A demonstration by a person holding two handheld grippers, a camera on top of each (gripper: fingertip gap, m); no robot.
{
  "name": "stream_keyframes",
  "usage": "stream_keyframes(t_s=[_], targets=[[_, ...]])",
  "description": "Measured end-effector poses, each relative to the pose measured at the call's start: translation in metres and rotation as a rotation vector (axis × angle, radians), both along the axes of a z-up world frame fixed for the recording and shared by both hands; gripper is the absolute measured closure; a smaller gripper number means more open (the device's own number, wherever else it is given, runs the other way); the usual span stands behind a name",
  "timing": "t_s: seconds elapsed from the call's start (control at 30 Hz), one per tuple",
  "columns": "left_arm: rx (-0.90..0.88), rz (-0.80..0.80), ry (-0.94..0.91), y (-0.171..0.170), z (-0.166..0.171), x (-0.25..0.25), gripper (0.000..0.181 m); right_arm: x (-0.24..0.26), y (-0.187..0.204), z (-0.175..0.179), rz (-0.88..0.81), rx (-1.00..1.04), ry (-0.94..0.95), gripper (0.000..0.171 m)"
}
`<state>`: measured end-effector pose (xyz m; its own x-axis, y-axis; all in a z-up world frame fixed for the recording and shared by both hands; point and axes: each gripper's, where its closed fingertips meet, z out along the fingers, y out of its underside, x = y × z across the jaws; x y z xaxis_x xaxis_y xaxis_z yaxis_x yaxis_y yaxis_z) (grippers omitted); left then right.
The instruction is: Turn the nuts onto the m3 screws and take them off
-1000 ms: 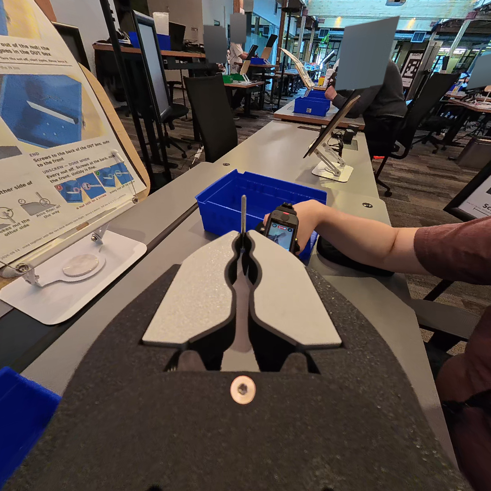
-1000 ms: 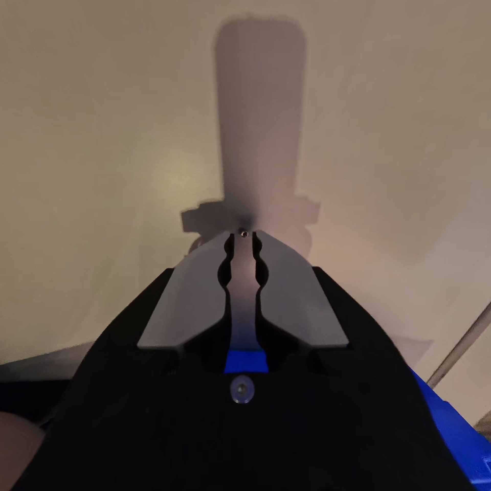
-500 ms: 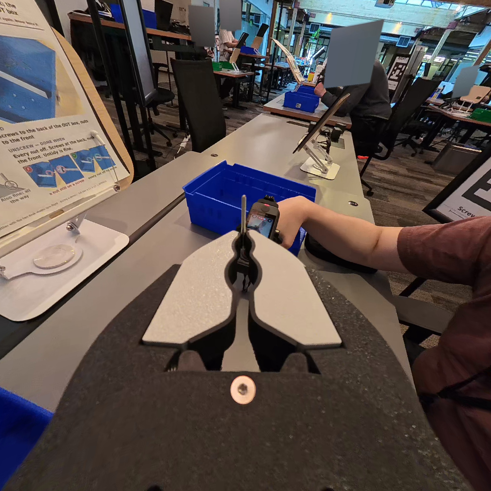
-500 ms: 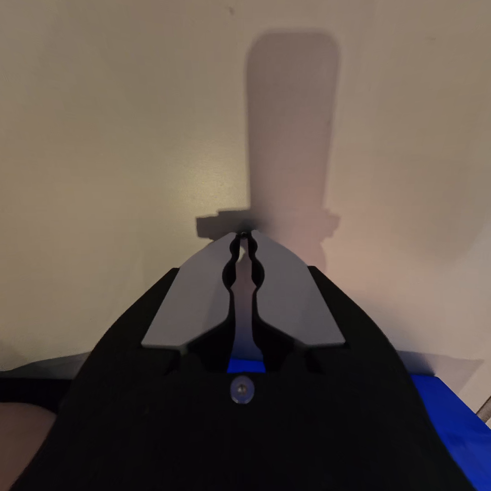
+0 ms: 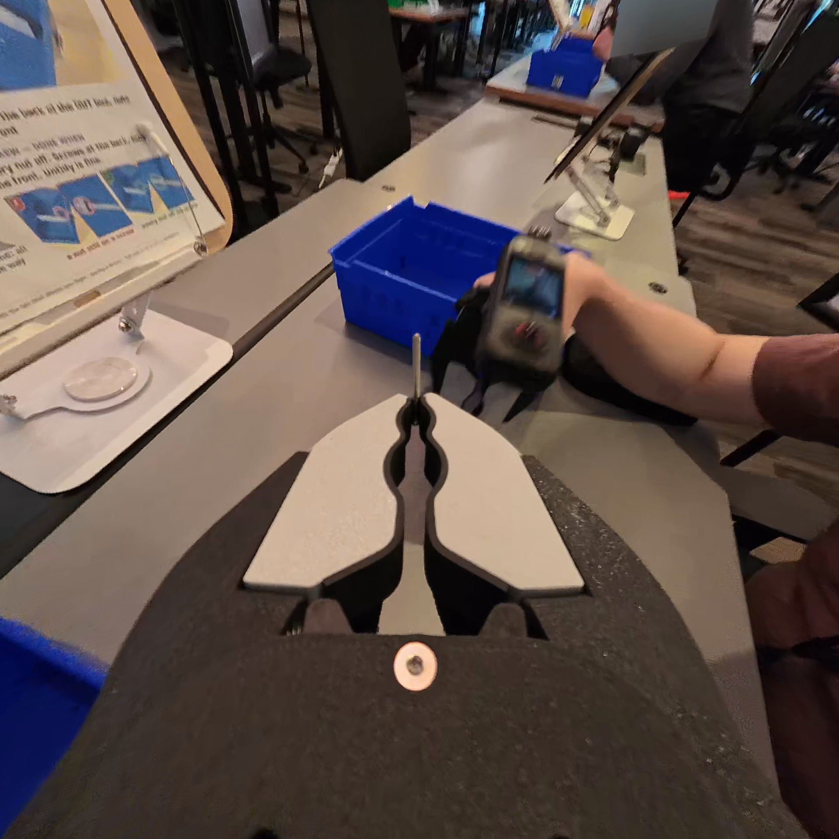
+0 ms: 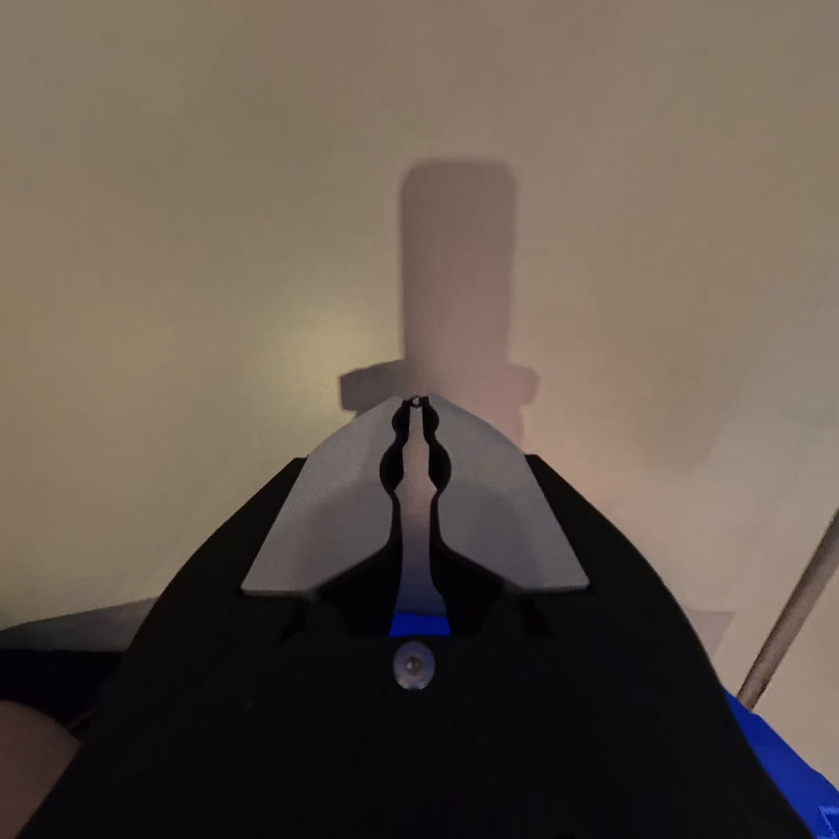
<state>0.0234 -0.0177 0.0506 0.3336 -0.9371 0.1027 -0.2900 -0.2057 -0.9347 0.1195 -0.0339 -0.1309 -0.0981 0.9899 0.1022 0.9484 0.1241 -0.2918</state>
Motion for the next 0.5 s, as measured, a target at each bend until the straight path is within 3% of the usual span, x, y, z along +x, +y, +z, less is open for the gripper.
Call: stream_keyframes(t_s=[0.17,0.3,0.5], targets=[[-0.052,-0.024,0.08,0.006,-0.034,0.015,0.179,-0.005,-0.014,0.057,0.05,0.05,0.202,0.165],[-0.08,-0.126,0.119,-0.009,-0.055,0.038,0.179,-0.007,-0.026,0.1,0.095,0.066,0.394,0.165],[0.034,-0.275,0.289,-0.039,-0.087,0.064,0.179,-0.01,-0.036,0.143,0.11,0.029,0.615,0.165]])
